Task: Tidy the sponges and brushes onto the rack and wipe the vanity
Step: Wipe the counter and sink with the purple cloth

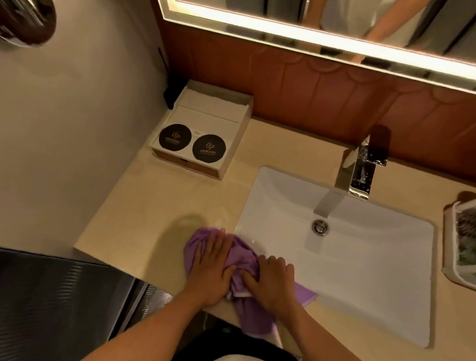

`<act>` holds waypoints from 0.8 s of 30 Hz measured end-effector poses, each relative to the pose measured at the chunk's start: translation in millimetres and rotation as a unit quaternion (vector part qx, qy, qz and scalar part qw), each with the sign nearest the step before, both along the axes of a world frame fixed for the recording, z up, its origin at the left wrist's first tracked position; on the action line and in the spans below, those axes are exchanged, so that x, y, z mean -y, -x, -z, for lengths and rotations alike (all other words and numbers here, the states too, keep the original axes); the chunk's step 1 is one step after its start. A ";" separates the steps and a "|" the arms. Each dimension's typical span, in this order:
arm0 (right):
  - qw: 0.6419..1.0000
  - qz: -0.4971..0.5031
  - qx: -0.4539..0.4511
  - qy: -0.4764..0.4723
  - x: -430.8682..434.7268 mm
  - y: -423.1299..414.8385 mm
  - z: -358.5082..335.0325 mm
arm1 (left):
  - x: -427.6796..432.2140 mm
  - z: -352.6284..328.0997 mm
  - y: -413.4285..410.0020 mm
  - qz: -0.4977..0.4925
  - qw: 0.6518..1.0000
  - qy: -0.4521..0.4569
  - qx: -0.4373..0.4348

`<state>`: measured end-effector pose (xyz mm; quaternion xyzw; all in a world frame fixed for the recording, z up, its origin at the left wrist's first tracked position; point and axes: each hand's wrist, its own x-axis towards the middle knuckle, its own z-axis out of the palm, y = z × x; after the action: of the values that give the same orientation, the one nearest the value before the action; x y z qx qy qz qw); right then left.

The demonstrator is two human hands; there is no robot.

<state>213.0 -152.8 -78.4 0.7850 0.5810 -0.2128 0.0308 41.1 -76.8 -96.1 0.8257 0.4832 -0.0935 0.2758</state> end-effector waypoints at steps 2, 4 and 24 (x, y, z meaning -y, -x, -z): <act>1.000 0.006 -0.022 -0.020 -11.5 -0.1 4.4 | -12.9 1.4 -5.8 0.007 1.000 -0.008 -0.003; 0.998 0.028 -0.050 -0.040 -20.0 -0.5 10.3 | -25.7 3.5 -10.1 0.019 1.000 -0.011 0.000; 0.978 0.153 0.093 -0.106 -129.7 -50.3 16.6 | -155.3 12.8 -99.2 0.046 0.998 -0.006 0.047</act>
<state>263.2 -23.1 -95.0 0.8798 0.4678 -0.0780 -0.0314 140.3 78.5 -108.9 0.8521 0.4317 -0.0649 0.2887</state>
